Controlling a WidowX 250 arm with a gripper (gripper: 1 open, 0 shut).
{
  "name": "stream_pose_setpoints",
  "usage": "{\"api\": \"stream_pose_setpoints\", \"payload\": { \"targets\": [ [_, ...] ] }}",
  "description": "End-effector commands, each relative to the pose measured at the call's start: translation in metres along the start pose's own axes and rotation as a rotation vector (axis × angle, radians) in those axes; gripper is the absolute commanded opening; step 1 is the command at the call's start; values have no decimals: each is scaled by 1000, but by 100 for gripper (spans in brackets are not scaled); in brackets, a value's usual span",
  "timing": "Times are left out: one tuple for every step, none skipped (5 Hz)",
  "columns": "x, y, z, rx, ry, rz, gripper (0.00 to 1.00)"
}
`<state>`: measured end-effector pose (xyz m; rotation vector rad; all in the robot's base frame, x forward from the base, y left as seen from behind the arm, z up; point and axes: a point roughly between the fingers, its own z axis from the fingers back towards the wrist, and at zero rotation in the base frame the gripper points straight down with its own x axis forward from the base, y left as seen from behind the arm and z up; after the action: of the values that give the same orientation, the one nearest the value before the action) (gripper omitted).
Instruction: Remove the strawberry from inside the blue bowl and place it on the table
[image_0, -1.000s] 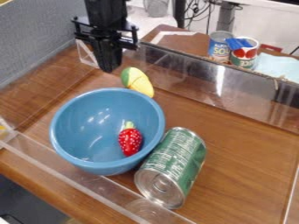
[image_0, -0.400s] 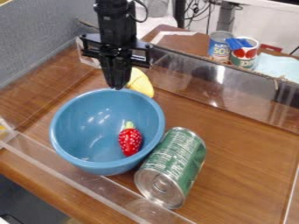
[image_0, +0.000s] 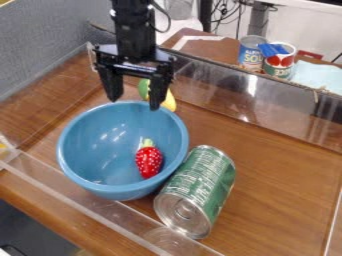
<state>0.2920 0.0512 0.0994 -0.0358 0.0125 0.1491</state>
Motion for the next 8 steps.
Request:
{"api": "stream_pose_setpoints", "payload": {
  "targets": [
    [-4,-9,-3,6,-24,-12,100],
    [-13,-16,-17,5,-20,-50,100],
    [-13,-18,-26,3,-16,-65,100],
    [-9,-19,-41,-5,-15,-58,100],
    [-3,-18,-49,-16,-18,-35,100],
    [-7,-13,-48,-24,-22,-29,100],
    [-13,-9,-48,-29,-23,-23,100],
    [-19,-9,-40,-28,-24,-36,100]
  ]
}}
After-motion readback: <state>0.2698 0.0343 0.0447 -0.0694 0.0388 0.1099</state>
